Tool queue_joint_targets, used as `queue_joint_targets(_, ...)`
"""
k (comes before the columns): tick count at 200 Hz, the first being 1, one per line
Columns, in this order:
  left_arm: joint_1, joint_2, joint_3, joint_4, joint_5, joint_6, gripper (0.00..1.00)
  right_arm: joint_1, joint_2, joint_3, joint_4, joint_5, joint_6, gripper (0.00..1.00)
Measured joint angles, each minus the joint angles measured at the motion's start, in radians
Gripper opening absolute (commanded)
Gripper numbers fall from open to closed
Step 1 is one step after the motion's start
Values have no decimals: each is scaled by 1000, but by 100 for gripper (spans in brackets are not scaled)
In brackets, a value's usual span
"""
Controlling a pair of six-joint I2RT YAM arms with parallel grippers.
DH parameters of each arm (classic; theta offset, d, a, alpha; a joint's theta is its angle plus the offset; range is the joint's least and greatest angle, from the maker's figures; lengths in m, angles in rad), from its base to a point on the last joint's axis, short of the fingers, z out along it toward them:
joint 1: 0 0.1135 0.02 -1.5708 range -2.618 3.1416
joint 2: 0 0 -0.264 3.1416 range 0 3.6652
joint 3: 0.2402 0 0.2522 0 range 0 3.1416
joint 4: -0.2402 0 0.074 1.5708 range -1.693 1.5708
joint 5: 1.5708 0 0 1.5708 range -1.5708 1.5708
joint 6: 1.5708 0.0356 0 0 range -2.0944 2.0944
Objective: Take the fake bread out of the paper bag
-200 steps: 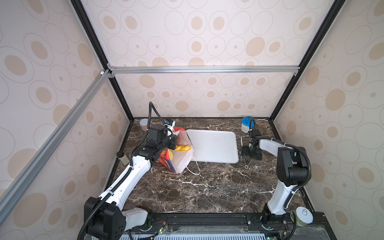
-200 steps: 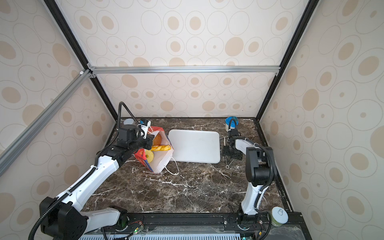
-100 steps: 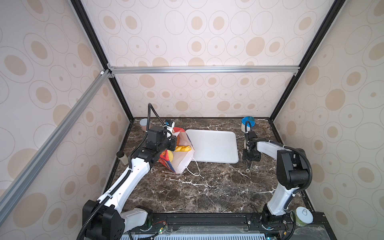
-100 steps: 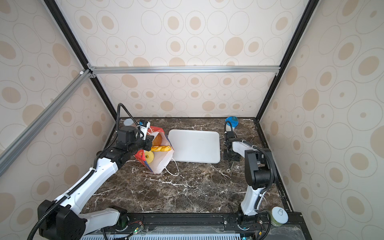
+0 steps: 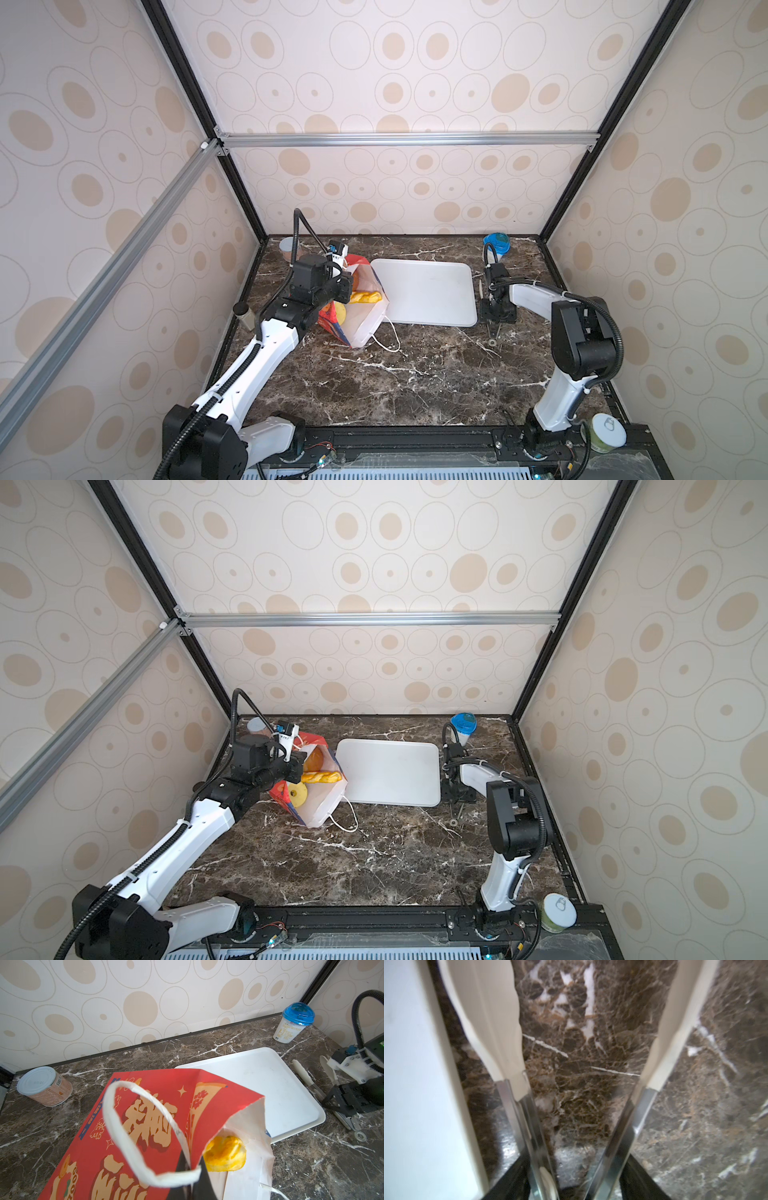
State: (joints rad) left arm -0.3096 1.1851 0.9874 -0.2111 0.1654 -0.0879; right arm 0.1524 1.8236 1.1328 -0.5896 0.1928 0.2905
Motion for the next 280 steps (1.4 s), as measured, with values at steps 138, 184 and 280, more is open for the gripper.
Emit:
queue_joint_targets(138,0,-18,0,-3,-15,-12,0,-43,-198,-13,-167,-226,-74,48)
queue_joint_targets(184,0,-18,0,-7,-15,-24,0,-54,-240,27,-233,-294,-87,46)
queue_joint_targets(280,0,-18,0,-7,-14,-27,0,-87,-306,139,-341,-409,-90,43)
